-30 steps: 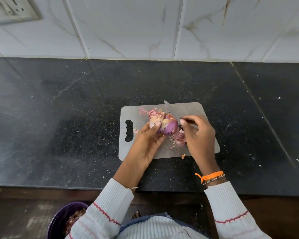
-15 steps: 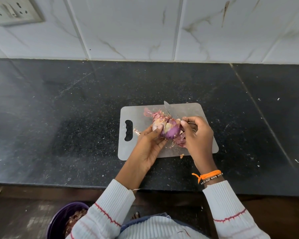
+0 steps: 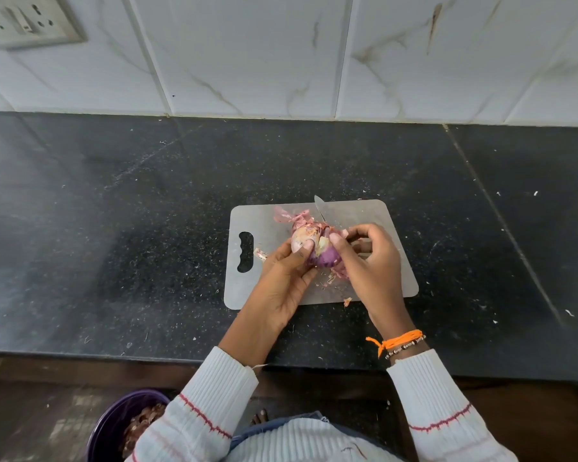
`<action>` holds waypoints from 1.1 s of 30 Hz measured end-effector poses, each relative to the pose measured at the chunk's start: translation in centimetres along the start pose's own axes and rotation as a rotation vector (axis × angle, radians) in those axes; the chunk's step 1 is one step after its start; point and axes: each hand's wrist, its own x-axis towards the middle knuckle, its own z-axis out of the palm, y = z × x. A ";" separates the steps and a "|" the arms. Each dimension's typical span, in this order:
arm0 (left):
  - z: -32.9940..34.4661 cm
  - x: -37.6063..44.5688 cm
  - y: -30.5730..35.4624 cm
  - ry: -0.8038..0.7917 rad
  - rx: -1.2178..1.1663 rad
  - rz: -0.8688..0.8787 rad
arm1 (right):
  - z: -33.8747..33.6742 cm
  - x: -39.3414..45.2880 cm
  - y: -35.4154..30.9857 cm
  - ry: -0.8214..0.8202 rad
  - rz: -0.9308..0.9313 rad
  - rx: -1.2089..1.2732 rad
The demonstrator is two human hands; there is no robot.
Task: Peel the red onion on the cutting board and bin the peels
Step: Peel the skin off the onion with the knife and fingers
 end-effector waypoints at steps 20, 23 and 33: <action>0.2 0.3 0.1 -0.009 -0.116 -0.043 | -1.4 0.9 1.2 0.089 0.096 0.041; 0.0 0.3 -0.1 0.009 -0.104 -0.035 | -0.9 0.7 0.8 0.046 0.131 0.144; -0.1 0.4 -0.2 0.004 -0.082 -0.045 | 0.5 0.2 0.6 -0.028 0.016 0.009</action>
